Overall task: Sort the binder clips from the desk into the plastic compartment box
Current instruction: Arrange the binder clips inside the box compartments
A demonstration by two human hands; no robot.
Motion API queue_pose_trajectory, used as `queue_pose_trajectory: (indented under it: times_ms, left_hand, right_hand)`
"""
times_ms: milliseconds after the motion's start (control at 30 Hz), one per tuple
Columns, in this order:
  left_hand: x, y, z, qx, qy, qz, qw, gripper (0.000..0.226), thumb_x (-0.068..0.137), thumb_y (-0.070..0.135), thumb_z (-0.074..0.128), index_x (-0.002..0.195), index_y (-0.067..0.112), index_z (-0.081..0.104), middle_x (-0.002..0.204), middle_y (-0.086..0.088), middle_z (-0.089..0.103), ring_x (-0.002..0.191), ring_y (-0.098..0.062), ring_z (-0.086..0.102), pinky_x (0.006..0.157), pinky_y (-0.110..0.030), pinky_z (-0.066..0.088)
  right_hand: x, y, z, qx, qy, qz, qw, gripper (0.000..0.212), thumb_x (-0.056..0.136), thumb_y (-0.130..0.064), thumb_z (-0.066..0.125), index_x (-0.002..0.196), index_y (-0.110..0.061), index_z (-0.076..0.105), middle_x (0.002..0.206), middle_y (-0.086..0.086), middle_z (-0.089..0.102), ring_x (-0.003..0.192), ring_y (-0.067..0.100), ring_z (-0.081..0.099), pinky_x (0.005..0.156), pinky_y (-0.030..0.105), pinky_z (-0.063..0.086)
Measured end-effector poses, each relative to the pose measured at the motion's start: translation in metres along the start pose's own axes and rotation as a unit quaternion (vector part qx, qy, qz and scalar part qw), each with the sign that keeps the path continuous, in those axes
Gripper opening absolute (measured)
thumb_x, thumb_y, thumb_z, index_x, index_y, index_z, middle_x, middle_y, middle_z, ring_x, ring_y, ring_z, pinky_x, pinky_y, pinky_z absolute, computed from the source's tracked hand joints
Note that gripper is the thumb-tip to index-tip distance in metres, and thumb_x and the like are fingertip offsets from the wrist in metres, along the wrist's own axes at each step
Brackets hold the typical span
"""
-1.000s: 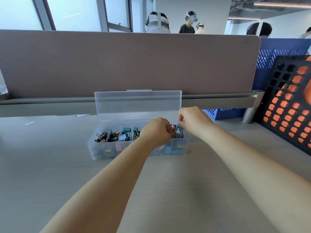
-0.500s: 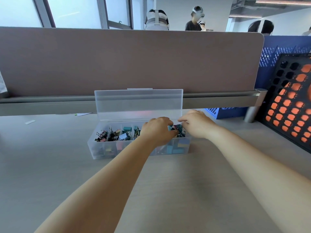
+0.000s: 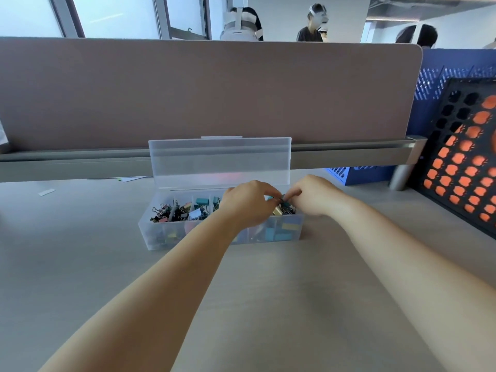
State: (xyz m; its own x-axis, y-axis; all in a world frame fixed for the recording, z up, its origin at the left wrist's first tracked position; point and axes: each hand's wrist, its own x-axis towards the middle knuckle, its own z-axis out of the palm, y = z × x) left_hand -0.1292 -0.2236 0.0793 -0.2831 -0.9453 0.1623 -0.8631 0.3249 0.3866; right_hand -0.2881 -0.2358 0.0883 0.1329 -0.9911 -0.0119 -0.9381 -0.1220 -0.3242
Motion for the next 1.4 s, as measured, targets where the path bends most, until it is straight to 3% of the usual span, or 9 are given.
queue_pose_trajectory:
  times_ms: [133, 433, 567, 667, 900, 1033, 1133, 1233, 1400]
  left_hand:
    - [-0.002, -0.002, -0.001, -0.012, 0.0, 0.003, 1.0, 0.026, 0.095, 0.028, 0.05, 0.115, 0.036, 0.066, 0.125, 0.011, 0.06, 0.11, -0.016, 0.056, 0.091, -0.036, 0.048]
    - [0.003, 0.002, 0.002, 0.03, 0.004, -0.004, 1.0, 0.018, 0.09, 0.034, 0.06, 0.103, 0.038, 0.072, 0.105, 0.013, 0.067, 0.095, -0.016, 0.058, 0.084, -0.033, 0.046]
    - [0.006, 0.003, 0.004, 0.027, 0.006, -0.01, 1.0, 0.017, 0.09, 0.031, 0.059, 0.098, 0.037, 0.073, 0.106, 0.012, 0.067, 0.095, -0.016, 0.058, 0.09, -0.036, 0.046]
    - [0.007, -0.006, -0.002, -0.087, 0.034, -0.025, 0.995, 0.02, 0.092, 0.021, 0.058, 0.104, 0.033, 0.07, 0.115, 0.012, 0.065, 0.093, -0.015, 0.061, 0.087, -0.039, 0.053]
    - [-0.006, -0.062, -0.048, -0.184, 0.189, -0.095, 0.96, 0.022, 0.091, 0.011, 0.058, 0.11, 0.018, 0.068, 0.111, 0.0, 0.068, 0.094, -0.015, 0.062, 0.082, -0.029, 0.051]
    - [-0.018, -0.098, -0.076, -0.125, 0.272, -0.152, 0.942, 0.04, 0.092, 0.005, 0.047, 0.129, 0.02, 0.054, 0.136, -0.004, 0.049, 0.115, -0.024, 0.051, 0.096, -0.039, 0.044]
    - [-0.024, -0.11, -0.09, 0.0, 0.251, -0.156, 0.955, 0.059, 0.09, 0.002, 0.039, 0.145, 0.026, 0.035, 0.153, 0.006, 0.03, 0.137, -0.027, 0.027, 0.109, -0.042, 0.027]
    - [-0.023, -0.117, -0.1, 0.074, 0.194, -0.148, 0.967, 0.053, 0.098, 0.013, 0.037, 0.148, 0.026, 0.027, 0.154, 0.005, 0.029, 0.141, -0.023, 0.022, 0.113, -0.043, 0.018]
    - [-0.02, -0.126, -0.111, 0.089, 0.159, -0.116, 0.976, 0.046, 0.101, 0.021, 0.033, 0.148, 0.023, 0.03, 0.152, -0.002, 0.031, 0.135, -0.027, 0.035, 0.114, -0.045, 0.024]
  right_hand:
    - [-0.001, 0.005, -0.007, 0.013, 0.038, 0.001, 0.999, 0.033, 0.093, -0.009, 0.048, 0.11, -0.026, 0.07, 0.097, -0.008, 0.062, 0.084, 0.016, 0.053, 0.061, 0.023, 0.038]
    - [0.009, -0.002, 0.004, -0.067, 0.024, 0.031, 0.997, 0.024, 0.078, -0.001, 0.049, 0.061, -0.017, 0.055, 0.061, 0.003, 0.035, 0.061, 0.022, 0.026, 0.05, 0.026, 0.018]
    - [0.007, -0.001, 0.0, -0.048, 0.004, 0.014, 0.999, 0.026, 0.09, -0.011, 0.05, 0.093, -0.027, 0.069, 0.085, 0.002, 0.059, 0.069, 0.021, 0.046, 0.053, 0.024, 0.031]
    - [0.0, 0.005, -0.006, 0.014, 0.016, 0.007, 1.0, 0.039, 0.097, -0.014, 0.044, 0.131, -0.027, 0.056, 0.134, -0.002, 0.055, 0.112, 0.021, 0.054, 0.081, 0.027, 0.044]
    - [0.0, 0.007, -0.011, 0.162, 0.112, -0.004, 0.98, 0.029, 0.095, -0.018, 0.051, 0.121, -0.019, 0.062, 0.128, -0.001, 0.058, 0.116, 0.017, 0.053, 0.088, 0.026, 0.041]
    - [0.011, -0.005, -0.014, 0.149, 0.234, -0.041, 0.96, 0.037, 0.094, -0.012, 0.048, 0.13, -0.016, 0.054, 0.136, 0.002, 0.051, 0.124, 0.022, 0.046, 0.097, 0.03, 0.037]
    - [0.019, -0.024, -0.016, 0.008, 0.268, -0.118, 0.956, 0.049, 0.095, -0.008, 0.043, 0.143, -0.017, 0.041, 0.151, -0.001, 0.036, 0.138, 0.024, 0.028, 0.113, 0.035, 0.023]
    - [0.027, -0.037, -0.019, -0.032, 0.193, -0.105, 0.975, 0.054, 0.099, -0.018, 0.041, 0.15, -0.023, 0.026, 0.157, -0.006, 0.024, 0.145, 0.019, 0.015, 0.116, 0.042, 0.018]
    - [0.031, -0.045, -0.024, -0.053, 0.179, -0.09, 0.978, 0.05, 0.101, -0.025, 0.039, 0.149, -0.02, 0.028, 0.154, -0.001, 0.027, 0.138, 0.024, 0.03, 0.115, 0.038, 0.02]
